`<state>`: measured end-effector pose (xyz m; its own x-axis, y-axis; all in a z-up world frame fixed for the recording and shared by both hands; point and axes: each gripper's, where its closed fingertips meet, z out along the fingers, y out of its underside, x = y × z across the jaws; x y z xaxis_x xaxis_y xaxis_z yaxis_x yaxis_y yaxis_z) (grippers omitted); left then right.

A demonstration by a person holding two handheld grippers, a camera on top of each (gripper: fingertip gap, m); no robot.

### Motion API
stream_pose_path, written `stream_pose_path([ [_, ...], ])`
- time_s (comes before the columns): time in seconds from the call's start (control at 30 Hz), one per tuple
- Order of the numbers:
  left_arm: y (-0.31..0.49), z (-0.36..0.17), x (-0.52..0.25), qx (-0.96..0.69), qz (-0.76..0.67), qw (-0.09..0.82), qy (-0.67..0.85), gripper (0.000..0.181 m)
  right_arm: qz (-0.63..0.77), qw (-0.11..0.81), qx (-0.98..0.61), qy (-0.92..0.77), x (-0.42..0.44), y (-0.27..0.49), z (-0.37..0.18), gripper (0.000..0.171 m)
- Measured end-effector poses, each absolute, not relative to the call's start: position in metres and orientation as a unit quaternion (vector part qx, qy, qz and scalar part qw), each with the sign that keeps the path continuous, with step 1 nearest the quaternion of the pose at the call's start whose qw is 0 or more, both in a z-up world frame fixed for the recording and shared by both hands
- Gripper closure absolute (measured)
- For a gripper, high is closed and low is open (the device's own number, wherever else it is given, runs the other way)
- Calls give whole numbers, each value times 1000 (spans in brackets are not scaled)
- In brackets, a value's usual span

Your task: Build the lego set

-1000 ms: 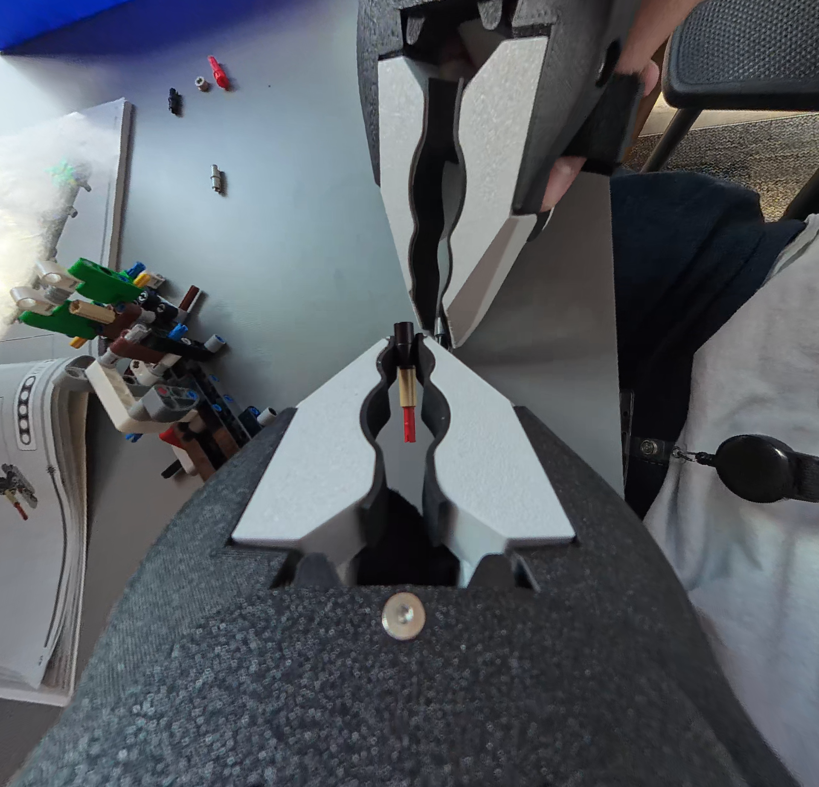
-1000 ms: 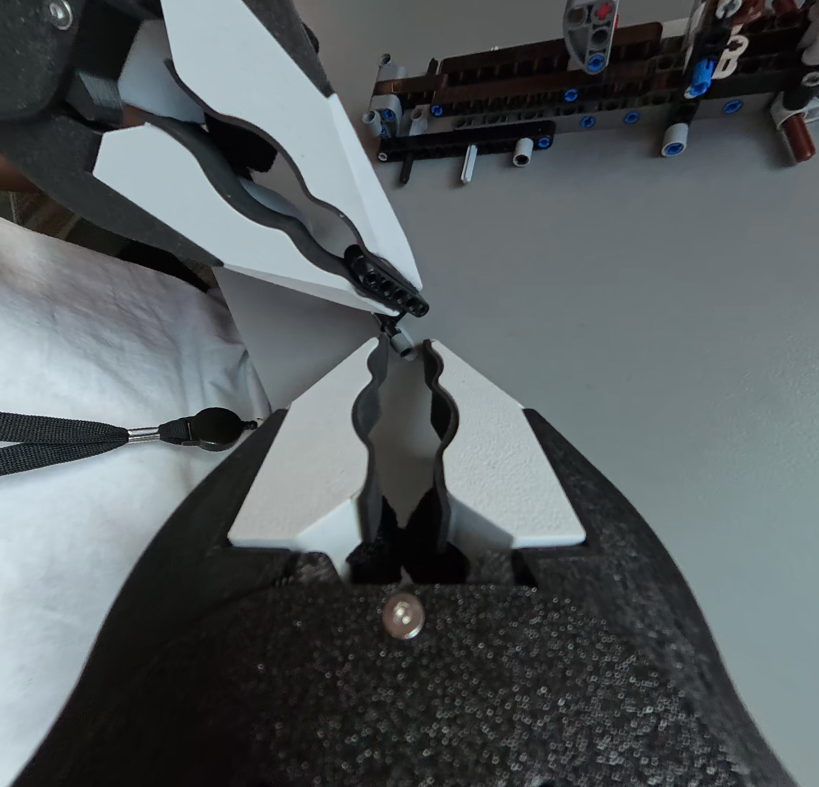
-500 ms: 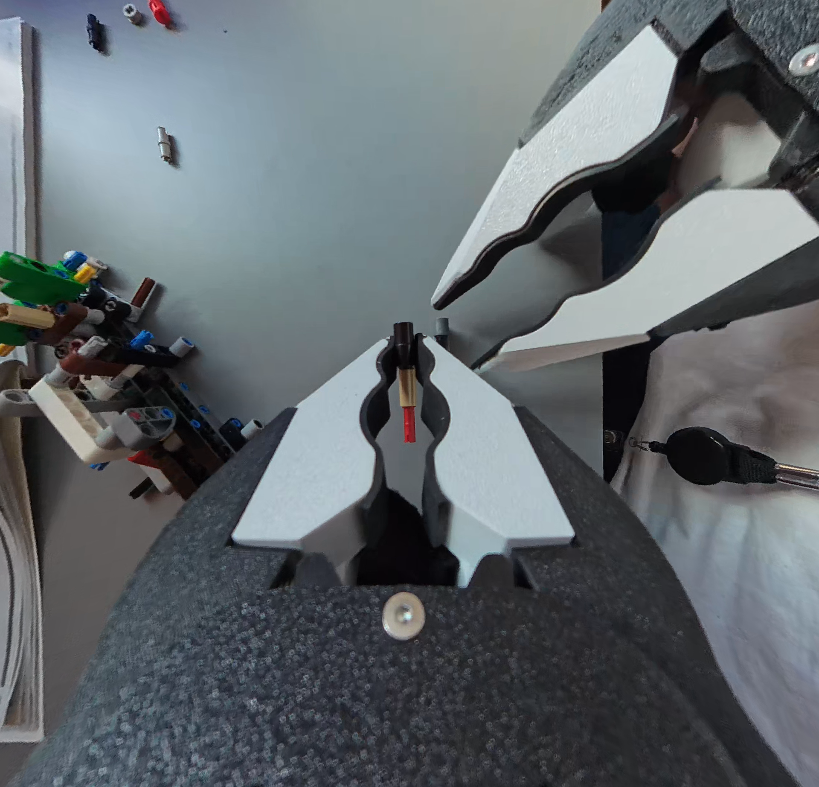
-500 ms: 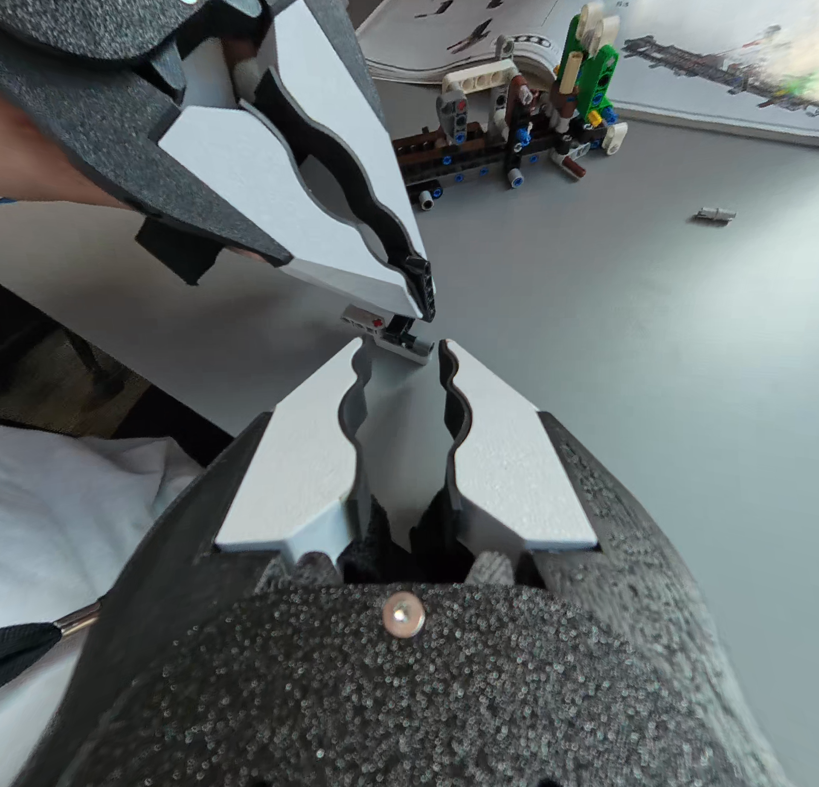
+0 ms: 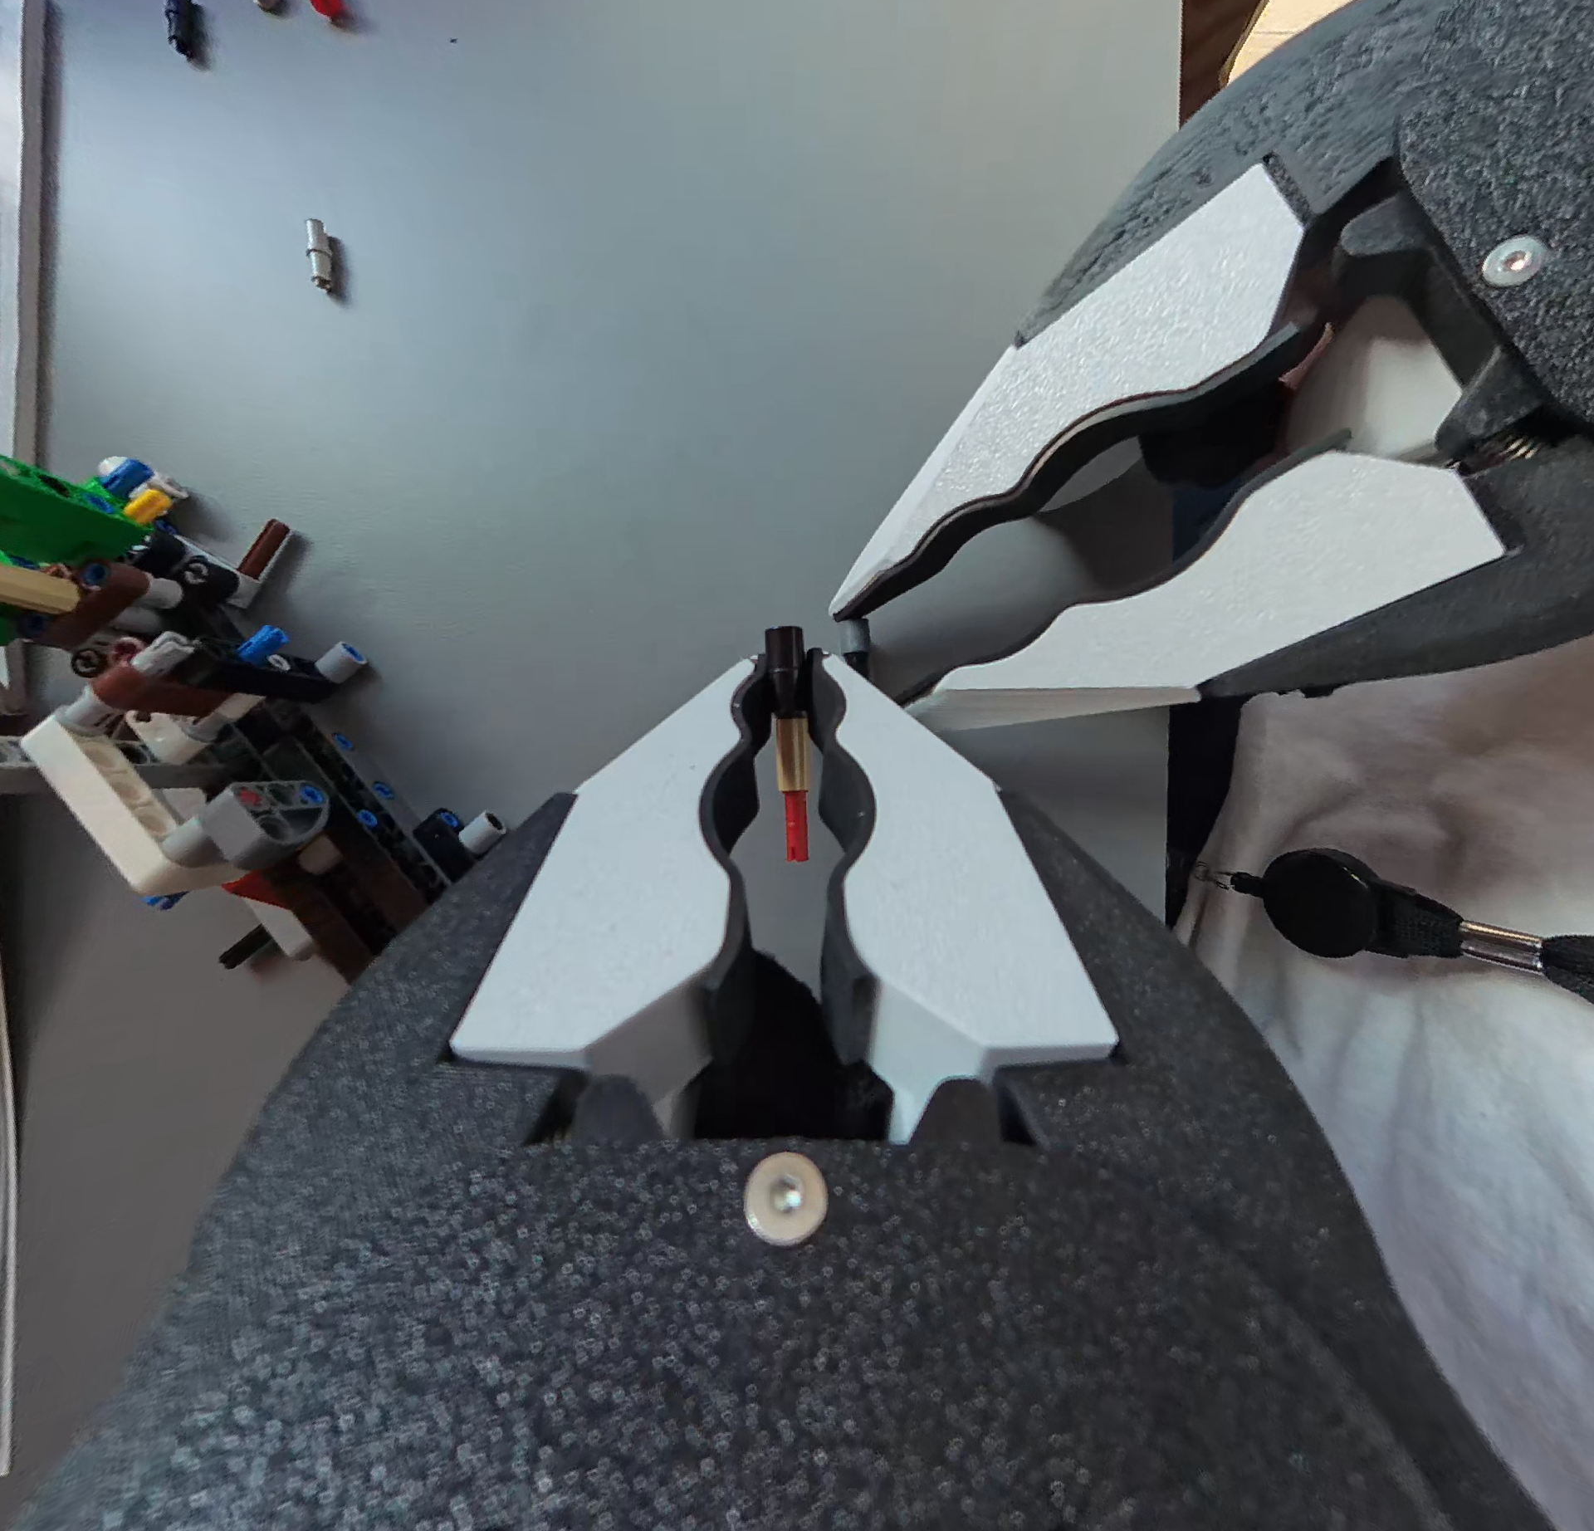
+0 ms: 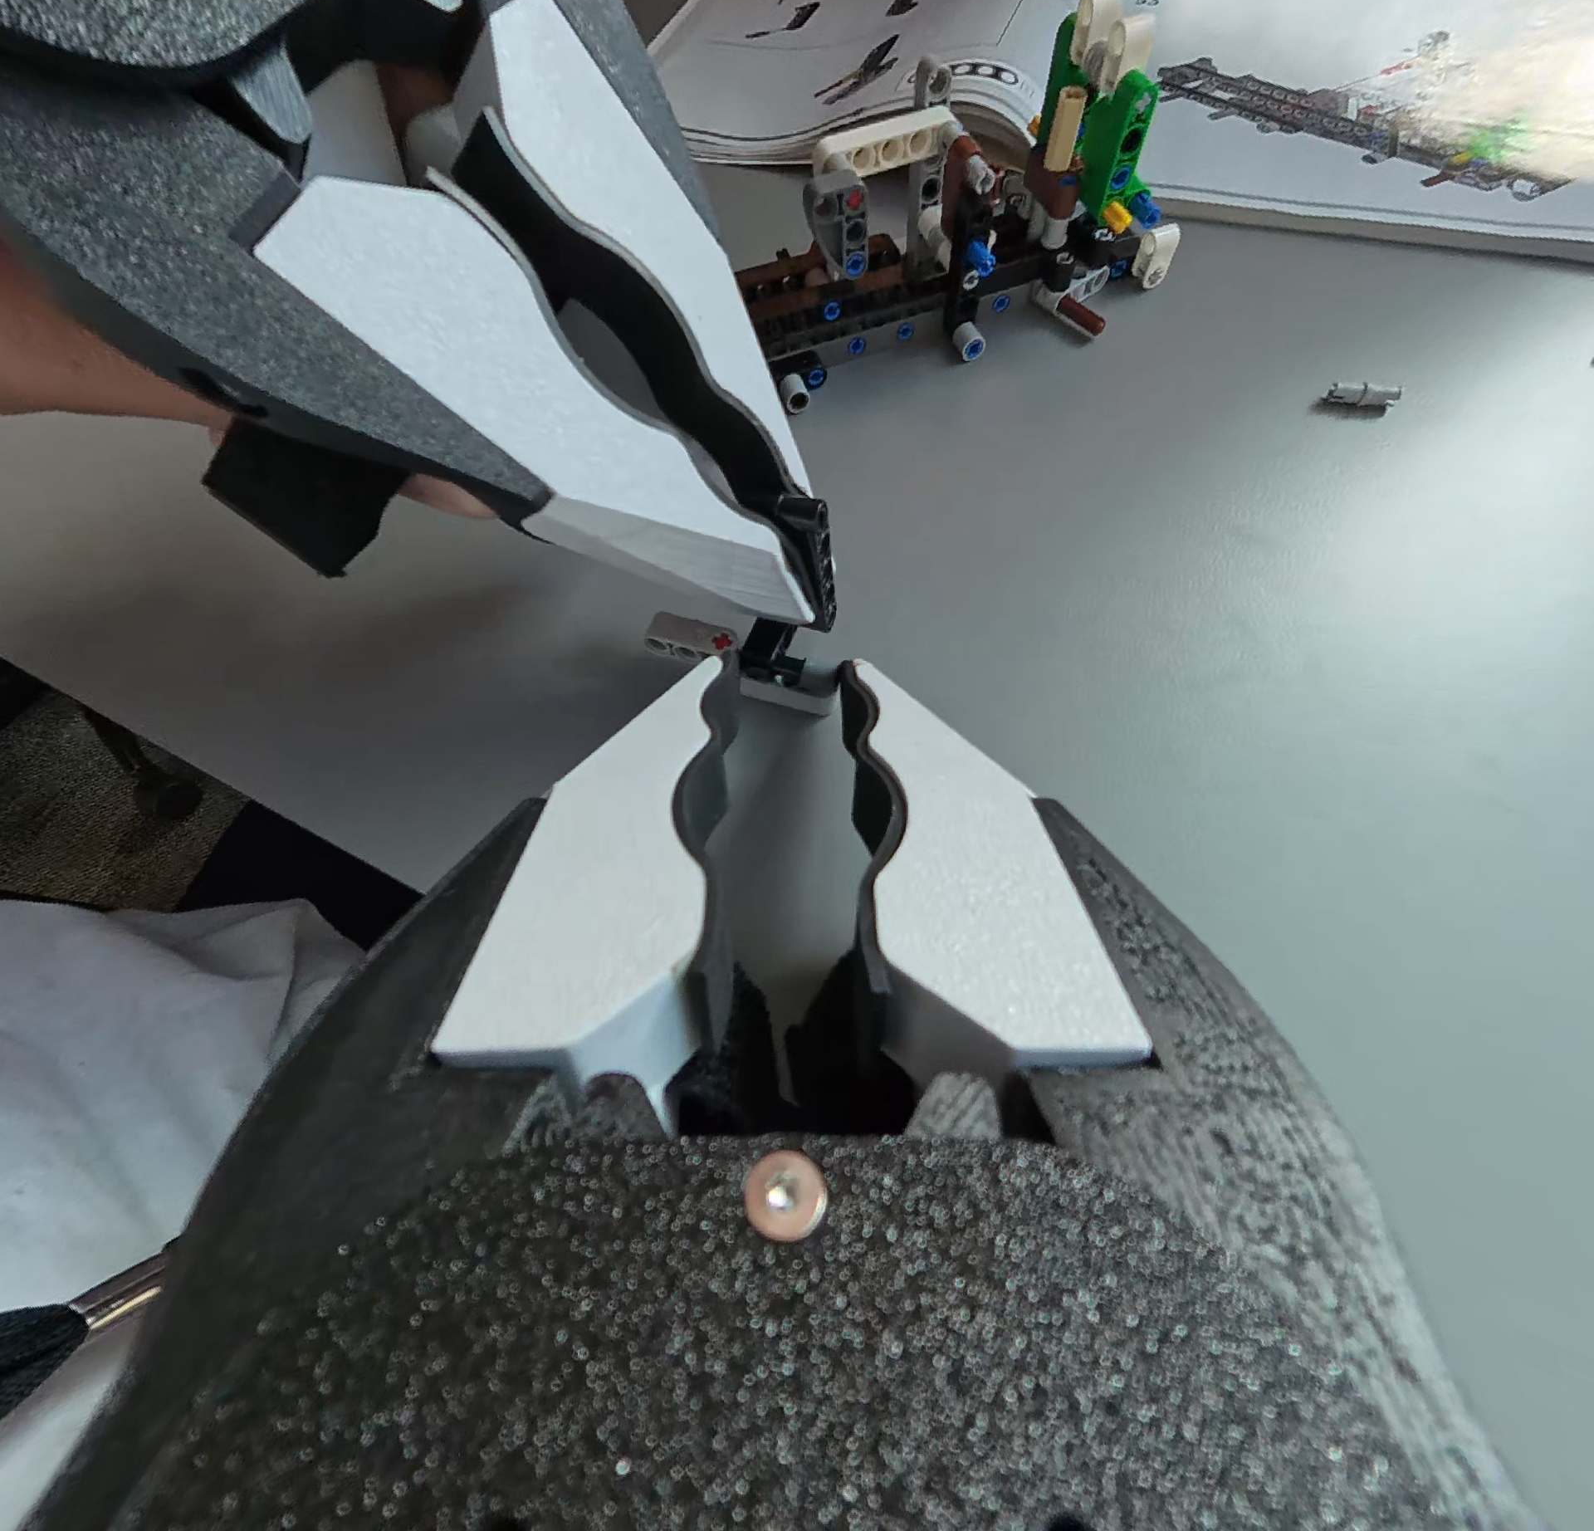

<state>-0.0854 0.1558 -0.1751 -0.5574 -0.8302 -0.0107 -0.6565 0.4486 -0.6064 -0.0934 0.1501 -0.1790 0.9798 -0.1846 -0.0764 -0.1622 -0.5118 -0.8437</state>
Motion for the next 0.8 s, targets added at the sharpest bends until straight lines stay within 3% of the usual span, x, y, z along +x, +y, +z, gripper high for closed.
stream_pose_path([
  [0.03, 156, -175, -85, -446, -281, 155, 836, 175, -15, 484, -869, 98, -93, 150, -179, 148],
  [0.8, 158, -175, -81, -455, -307, 170, 818, 175, -54, 482, -871, 76, -90, 152, -181, 149],
])
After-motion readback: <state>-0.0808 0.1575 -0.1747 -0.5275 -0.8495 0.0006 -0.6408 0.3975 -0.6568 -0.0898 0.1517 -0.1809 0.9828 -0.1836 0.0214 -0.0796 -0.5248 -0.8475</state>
